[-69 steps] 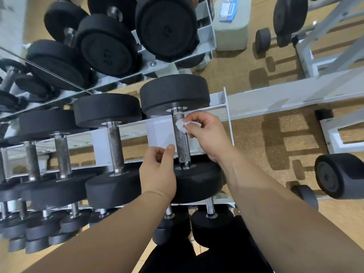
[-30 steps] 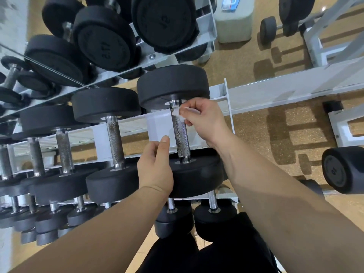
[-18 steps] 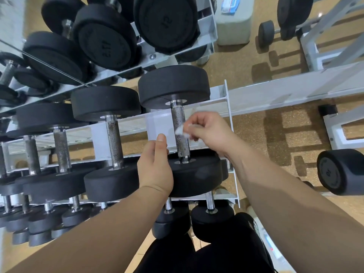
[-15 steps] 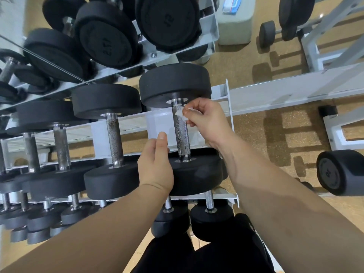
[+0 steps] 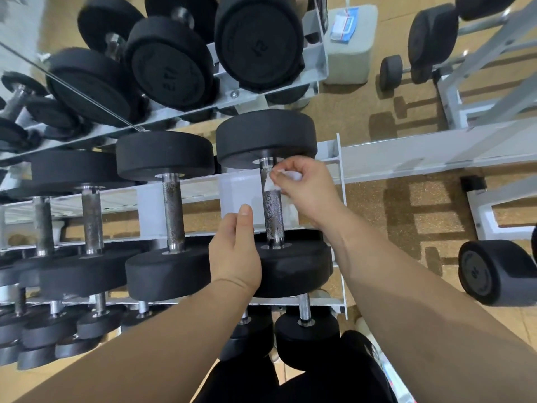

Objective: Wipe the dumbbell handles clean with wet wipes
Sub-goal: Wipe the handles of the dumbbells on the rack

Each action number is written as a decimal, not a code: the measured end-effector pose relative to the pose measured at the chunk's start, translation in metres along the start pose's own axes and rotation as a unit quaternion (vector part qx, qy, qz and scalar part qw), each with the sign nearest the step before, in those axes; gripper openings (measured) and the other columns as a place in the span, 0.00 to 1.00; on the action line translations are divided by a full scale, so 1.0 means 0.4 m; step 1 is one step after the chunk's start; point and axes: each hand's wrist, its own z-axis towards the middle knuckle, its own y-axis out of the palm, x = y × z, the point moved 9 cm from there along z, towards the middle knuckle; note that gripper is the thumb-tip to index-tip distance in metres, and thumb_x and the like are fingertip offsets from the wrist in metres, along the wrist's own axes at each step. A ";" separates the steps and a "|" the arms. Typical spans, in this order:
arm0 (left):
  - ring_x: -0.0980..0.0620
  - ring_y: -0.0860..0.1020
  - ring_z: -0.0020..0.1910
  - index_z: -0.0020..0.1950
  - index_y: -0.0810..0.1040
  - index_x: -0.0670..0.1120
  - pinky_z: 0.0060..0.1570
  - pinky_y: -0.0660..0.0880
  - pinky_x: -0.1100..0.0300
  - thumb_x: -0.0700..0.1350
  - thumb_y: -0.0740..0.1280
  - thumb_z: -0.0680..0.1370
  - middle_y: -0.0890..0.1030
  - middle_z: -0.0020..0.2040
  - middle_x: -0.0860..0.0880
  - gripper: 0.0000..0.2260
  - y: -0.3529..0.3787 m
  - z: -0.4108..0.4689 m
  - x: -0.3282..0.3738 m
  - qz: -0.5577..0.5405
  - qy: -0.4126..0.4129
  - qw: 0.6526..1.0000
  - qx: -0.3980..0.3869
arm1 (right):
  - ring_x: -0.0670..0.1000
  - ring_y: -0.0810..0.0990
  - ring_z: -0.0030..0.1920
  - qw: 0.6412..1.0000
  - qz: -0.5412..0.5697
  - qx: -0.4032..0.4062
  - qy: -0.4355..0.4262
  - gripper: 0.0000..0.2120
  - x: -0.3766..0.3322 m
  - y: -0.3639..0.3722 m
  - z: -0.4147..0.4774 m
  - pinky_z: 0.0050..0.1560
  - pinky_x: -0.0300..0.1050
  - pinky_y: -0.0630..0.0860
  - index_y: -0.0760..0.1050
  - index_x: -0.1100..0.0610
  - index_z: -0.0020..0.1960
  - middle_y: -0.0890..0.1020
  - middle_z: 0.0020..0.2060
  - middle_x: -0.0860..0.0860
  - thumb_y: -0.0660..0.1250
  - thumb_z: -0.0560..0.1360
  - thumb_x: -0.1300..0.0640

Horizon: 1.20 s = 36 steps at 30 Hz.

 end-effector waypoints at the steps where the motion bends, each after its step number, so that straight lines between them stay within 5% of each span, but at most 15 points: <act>1: 0.52 0.73 0.42 0.51 0.75 0.37 0.44 0.68 0.61 0.74 0.54 0.69 0.75 0.42 0.45 0.40 0.002 0.000 0.000 -0.001 -0.002 1.000 -0.003 | 0.44 0.81 0.42 1.000 -0.027 -0.012 0.000 0.04 0.003 -0.001 -0.012 0.49 0.49 0.80 0.81 0.50 0.40 0.84 0.40 0.48 0.75 0.72 0.55; 6: 0.51 0.73 0.43 0.50 0.76 0.40 0.43 0.68 0.60 0.72 0.55 0.72 0.79 0.49 0.37 0.35 0.002 0.000 -0.006 0.014 -0.005 1.000 -0.005 | 0.36 0.79 0.37 0.966 -0.183 -0.179 0.037 0.04 0.039 0.023 -0.112 0.44 0.38 0.73 0.82 0.51 0.39 0.84 0.35 0.42 0.77 0.70 0.57; 12: 0.51 0.74 0.44 0.50 0.76 0.39 0.45 0.69 0.59 0.74 0.52 0.69 0.79 0.49 0.38 0.39 0.001 -0.008 0.007 0.005 0.003 1.000 -0.009 | 0.39 0.80 0.46 0.996 -0.071 0.027 -0.054 0.03 -0.048 -0.005 -0.014 0.51 0.37 0.74 0.82 0.49 0.43 0.84 0.42 0.43 0.75 0.73 0.56; 19: 0.52 0.71 0.42 0.51 0.75 0.39 0.43 0.67 0.61 0.75 0.52 0.68 0.77 0.44 0.42 0.39 0.002 -0.012 0.006 -0.019 -0.012 1.000 0.002 | 0.37 0.80 0.42 0.961 -0.202 -0.180 0.050 0.03 0.040 0.030 -0.126 0.47 0.39 0.75 0.84 0.50 0.40 0.84 0.38 0.40 0.77 0.70 0.54; 25: 0.58 0.72 0.42 0.54 0.76 0.43 0.43 0.66 0.64 0.67 0.53 0.80 0.80 0.49 0.46 0.28 0.009 -0.014 -0.006 -0.004 -0.028 0.999 -0.044 | 0.35 0.77 0.42 0.981 -0.183 0.021 -0.058 0.02 -0.074 0.027 -0.034 0.42 0.25 0.69 0.82 0.52 0.44 0.82 0.41 0.42 0.74 0.72 0.56; 30: 0.55 0.75 0.55 0.53 0.76 0.52 0.55 0.69 0.60 0.50 0.64 0.82 0.76 0.53 0.54 0.04 -0.012 -0.001 -0.016 0.026 0.024 0.990 -0.139 | 0.37 0.79 0.41 0.946 -0.314 -0.068 -0.039 0.04 -0.057 0.033 -0.091 0.44 0.32 0.73 0.82 0.52 0.40 0.82 0.38 0.43 0.76 0.71 0.55; 33: 0.56 0.74 0.56 0.58 0.75 0.54 0.58 0.71 0.59 0.51 0.68 0.79 0.74 0.56 0.55 0.09 -0.042 0.005 -0.059 0.065 0.005 0.982 -0.178 | 0.40 0.80 0.44 0.900 -0.410 -0.148 -0.022 0.02 -0.051 0.056 -0.120 0.47 0.36 0.75 0.84 0.51 0.42 0.84 0.40 0.42 0.76 0.72 0.54; 36: 0.56 0.75 0.57 0.62 0.75 0.54 0.59 0.72 0.57 0.53 0.71 0.76 0.74 0.61 0.54 0.16 -0.060 0.011 -0.078 0.074 -0.020 0.970 -0.232 | 0.46 0.80 0.52 0.889 -0.449 -0.059 -0.070 0.06 -0.110 0.070 -0.087 0.54 0.38 0.73 0.84 0.52 0.51 0.85 0.50 0.47 0.72 0.76 0.52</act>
